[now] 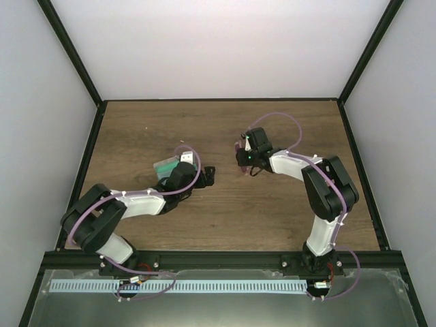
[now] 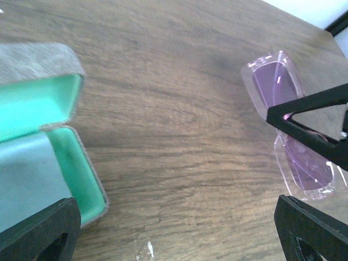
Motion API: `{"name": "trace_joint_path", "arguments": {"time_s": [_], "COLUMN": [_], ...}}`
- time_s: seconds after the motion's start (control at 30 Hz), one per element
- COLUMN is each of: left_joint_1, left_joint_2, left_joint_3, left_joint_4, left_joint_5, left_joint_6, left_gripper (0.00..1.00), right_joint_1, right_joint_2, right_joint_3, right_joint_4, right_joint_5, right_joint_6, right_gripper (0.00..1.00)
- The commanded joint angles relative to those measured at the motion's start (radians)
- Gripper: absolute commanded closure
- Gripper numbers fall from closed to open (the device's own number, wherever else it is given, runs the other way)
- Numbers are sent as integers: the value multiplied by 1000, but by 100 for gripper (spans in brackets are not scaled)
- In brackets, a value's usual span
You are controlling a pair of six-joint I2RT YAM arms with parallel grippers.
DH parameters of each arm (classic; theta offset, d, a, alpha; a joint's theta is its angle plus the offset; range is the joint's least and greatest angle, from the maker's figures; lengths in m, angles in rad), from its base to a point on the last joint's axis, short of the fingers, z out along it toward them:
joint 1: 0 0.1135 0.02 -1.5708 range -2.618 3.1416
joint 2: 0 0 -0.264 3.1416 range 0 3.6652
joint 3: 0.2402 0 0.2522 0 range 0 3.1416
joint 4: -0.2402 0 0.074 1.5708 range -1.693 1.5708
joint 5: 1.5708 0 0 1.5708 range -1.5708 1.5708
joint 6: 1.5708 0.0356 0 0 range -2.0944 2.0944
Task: Organize the sunglasses
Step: Pick up the sunglasses from the center of the board, then move the sunglasses case at the center of the board.
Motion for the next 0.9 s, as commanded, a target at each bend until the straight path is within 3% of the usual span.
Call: {"name": "trace_joint_path", "arguments": {"time_s": [0.0,0.27,0.4,0.53,0.87], "left_joint_1": [-3,-3,9,53,114], "left_joint_2": [-51,-281,-362,-303,-253], "left_joint_3": [-25,-208,-228,-182,-171], "left_joint_4": [19,-29,-195,-318,-352], "left_joint_5": [-116,-512,-675,-670,-560], "left_joint_6": [2,-86,-195,-256,-262], "left_gripper": [0,2,5,6,18], "right_joint_1": [-14,-16,-15,-14,-12], "right_joint_2": [-32,-4,-5,3,-47], "right_joint_3": [-14,-42,-70,-76,-109], "right_joint_4": [126,261,342,370,361], "right_joint_5": [-93,-239,-324,-374,-348], "right_joint_6": [54,111,140,143,114], "right_gripper": [72,71,71,71,71]}}
